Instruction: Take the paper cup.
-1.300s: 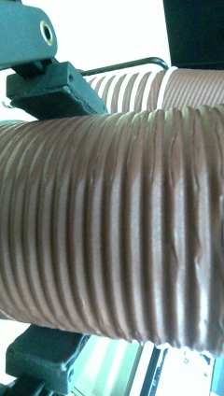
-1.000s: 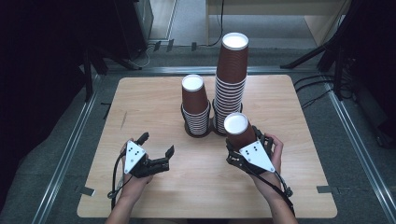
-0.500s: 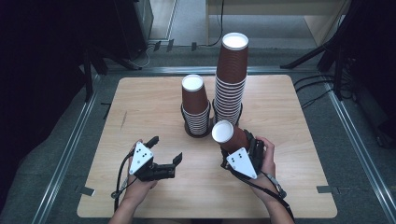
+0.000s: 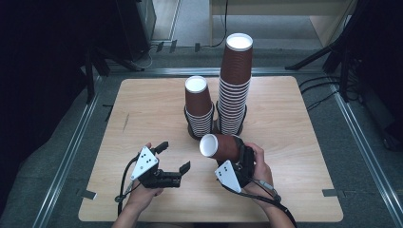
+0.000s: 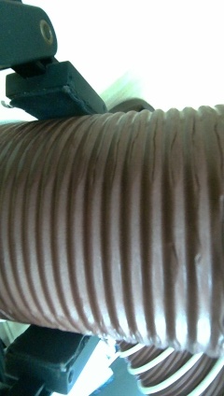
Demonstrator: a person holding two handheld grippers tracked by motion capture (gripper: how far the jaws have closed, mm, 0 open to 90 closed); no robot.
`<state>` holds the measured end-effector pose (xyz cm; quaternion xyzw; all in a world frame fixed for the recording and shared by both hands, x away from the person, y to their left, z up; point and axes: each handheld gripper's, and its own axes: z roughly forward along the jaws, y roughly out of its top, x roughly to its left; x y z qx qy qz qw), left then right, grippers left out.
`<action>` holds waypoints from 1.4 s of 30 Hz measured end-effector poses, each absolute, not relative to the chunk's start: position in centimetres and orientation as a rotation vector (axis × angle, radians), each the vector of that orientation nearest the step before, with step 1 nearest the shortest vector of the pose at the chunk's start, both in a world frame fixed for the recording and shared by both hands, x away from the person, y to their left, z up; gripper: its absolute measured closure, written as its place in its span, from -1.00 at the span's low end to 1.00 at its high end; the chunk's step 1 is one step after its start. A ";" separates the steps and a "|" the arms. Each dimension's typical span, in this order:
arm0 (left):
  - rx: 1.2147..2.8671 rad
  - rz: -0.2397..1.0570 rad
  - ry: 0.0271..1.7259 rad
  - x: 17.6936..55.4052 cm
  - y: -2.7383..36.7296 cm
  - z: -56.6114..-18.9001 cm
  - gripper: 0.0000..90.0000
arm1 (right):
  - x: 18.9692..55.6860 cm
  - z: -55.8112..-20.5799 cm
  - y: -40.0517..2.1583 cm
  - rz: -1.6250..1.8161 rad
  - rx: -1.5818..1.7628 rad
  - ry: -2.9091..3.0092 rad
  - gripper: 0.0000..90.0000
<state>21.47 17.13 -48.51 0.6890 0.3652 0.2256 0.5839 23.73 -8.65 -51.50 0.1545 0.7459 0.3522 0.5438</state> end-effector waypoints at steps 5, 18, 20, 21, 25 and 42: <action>1.622 0.507 0.837 21.4 16.8 -48.5 -1.00 | 23.2 -52.1 -7.8 0.800 0.287 1.766 -0.74; 1.680 0.505 0.798 21.0 15.5 -48.9 -1.00 | 22.7 -52.9 -6.6 0.721 0.151 1.750 -0.74; 1.689 0.496 0.794 21.0 15.4 -48.9 -1.00 | 22.6 -53.0 -6.5 0.709 0.131 1.749 -0.74; 1.693 0.495 0.792 21.0 15.3 -48.9 -1.00 | 22.4 -53.1 -6.3 0.698 0.114 1.746 -0.74; 1.699 0.487 0.781 20.9 15.1 -48.9 -1.00 | 22.3 -53.2 -6.1 0.683 0.086 1.742 -0.74; 1.720 0.446 0.759 20.9 14.5 -49.1 -1.00 | 21.5 -53.8 -5.3 0.610 -0.034 1.688 -0.73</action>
